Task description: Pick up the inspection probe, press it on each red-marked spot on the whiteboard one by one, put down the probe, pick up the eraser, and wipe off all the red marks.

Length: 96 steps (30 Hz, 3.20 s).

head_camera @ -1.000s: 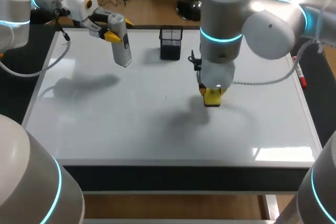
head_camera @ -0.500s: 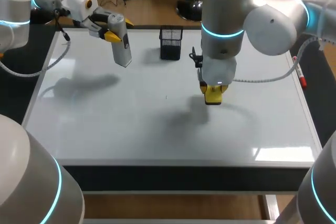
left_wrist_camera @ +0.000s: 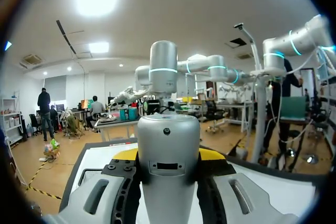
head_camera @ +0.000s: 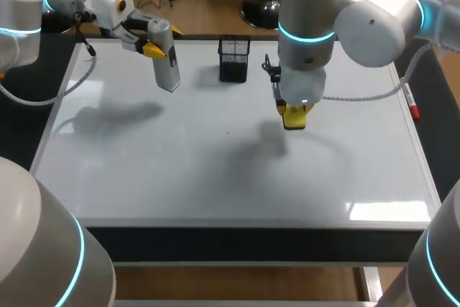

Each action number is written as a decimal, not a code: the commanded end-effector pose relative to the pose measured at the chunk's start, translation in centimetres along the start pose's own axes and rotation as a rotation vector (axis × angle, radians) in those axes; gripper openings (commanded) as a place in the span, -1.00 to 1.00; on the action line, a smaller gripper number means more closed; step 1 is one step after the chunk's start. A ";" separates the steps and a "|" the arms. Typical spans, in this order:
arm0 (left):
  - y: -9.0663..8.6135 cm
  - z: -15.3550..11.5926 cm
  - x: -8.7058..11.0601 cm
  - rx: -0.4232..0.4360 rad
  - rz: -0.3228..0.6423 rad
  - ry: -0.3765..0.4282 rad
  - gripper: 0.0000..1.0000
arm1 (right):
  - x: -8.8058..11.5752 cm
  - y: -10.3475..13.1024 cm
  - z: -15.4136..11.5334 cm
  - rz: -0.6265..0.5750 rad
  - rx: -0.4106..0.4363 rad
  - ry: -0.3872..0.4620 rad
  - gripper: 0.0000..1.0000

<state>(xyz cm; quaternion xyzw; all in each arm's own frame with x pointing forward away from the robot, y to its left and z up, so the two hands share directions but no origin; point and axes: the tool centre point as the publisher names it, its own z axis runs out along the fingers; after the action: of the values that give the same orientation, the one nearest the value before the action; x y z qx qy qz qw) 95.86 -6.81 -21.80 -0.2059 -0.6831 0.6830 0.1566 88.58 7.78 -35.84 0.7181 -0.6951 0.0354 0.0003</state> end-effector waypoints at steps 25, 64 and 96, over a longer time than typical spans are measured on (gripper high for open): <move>-0.1 0.0 -0.1 0.000 0.000 0.003 -1.00 | 0.5 -15.6 4.2 0.025 -0.065 -0.007 -1.00; -0.1 0.0 -0.1 0.000 0.000 0.003 -1.00 | 2.5 -16.6 6.8 0.097 -0.077 0.016 1.00; -0.1 0.0 -0.1 0.000 0.000 0.003 -1.00 | 10.5 -14.0 -0.9 0.872 -0.109 -0.411 1.00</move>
<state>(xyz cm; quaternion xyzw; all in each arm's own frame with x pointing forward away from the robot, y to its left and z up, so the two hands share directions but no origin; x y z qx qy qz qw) 95.86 -6.81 -21.80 -0.2059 -0.6831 0.6830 0.1566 103.52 -1.12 -34.49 0.3965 -0.9073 -0.1148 -0.0797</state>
